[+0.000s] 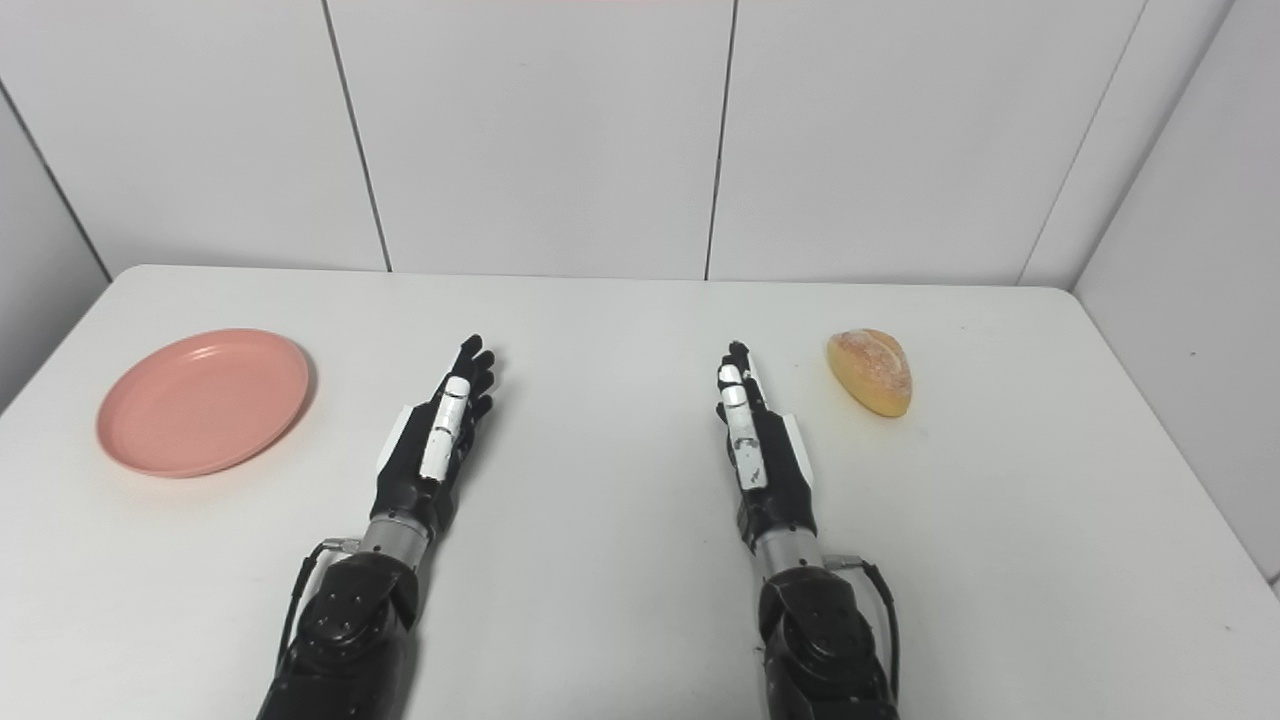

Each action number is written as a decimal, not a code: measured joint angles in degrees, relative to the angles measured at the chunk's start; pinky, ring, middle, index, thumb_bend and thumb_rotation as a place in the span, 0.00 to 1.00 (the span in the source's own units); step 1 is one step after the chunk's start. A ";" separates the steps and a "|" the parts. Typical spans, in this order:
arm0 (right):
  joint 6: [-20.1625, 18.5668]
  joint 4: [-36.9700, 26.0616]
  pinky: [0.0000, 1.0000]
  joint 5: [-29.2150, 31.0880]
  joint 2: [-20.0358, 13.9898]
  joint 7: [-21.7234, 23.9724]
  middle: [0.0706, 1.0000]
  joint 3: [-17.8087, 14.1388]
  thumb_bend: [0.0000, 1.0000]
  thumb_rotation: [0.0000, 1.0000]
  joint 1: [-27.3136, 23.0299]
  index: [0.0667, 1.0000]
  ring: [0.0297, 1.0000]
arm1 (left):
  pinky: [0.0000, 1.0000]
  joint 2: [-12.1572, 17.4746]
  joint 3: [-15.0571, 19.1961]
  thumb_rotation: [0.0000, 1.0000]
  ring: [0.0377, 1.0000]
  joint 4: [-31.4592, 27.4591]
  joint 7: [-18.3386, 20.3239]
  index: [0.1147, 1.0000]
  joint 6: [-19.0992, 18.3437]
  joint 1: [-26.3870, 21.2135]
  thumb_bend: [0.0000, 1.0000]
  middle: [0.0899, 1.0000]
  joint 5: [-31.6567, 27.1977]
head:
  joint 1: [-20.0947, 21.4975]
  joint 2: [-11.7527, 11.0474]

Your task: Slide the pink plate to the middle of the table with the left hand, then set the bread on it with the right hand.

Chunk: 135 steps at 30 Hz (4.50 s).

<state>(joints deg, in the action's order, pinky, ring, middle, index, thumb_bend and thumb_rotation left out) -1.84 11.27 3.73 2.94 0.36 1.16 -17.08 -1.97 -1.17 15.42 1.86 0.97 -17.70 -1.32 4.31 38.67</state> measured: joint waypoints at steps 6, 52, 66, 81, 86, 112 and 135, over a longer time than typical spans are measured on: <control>0.01 0.13 1.00 0.02 0.00 0.01 1.00 -0.07 0.65 1.00 -0.07 1.00 1.00 | 1.00 0.00 -0.01 1.00 0.99 0.00 0.00 0.97 0.00 0.00 0.53 0.98 0.00 | 0.00 0.00; 0.04 0.53 1.00 2.85 -3.00 2.47 1.00 -2.18 0.70 0.95 0.35 1.00 1.00 | 0.99 -1.37 -1.81 1.00 0.98 1.89 -2.15 0.98 2.52 -0.21 0.52 0.98 2.81 | -18.35 -5.09; 2.69 2.73 1.00 5.42 -3.56 4.30 1.00 -4.05 0.73 0.90 0.29 1.00 1.00 | 1.00 -3.33 -2.10 1.00 0.99 4.13 -3.44 0.98 3.62 -1.39 0.55 0.98 3.35 | -20.04 -7.12; 2.99 4.07 1.00 5.27 -3.57 4.42 1.00 -4.55 0.75 0.91 -0.63 1.00 1.00 | 1.00 -2.29 5.96 1.00 0.96 1.71 -6.62 0.93 3.55 -3.74 0.60 0.94 0.05 | -21.09 -8.17; 3.24 4.63 1.00 5.28 -3.60 4.71 1.00 -4.62 0.76 0.91 -1.04 1.00 1.00 | 0.97 -1.72 8.19 1.00 0.94 1.22 -7.66 0.90 4.50 -5.63 0.61 0.91 -1.20 | -21.27 -8.44; 3.93 5.61 1.00 5.25 -3.90 5.56 1.00 -4.64 0.77 0.91 -1.54 1.00 1.00 | 0.77 4.96 15.36 1.00 0.77 -0.03 -15.36 0.73 7.51 -7.97 0.67 0.74 -2.01 | -22.41 -8.96; 4.30 6.29 1.00 6.47 -4.45 6.62 1.00 -5.00 0.77 0.91 -2.00 1.00 1.00 | 0.84 10.28 22.38 1.00 0.80 -0.21 -21.39 0.75 6.00 -8.23 0.65 0.76 -2.27 | -22.94 -8.88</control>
<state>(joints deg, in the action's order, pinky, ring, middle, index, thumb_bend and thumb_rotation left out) 2.46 17.56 10.21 -1.51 6.98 -3.84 -19.08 8.31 21.21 15.21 -19.53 6.97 -25.93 -3.60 -18.63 29.79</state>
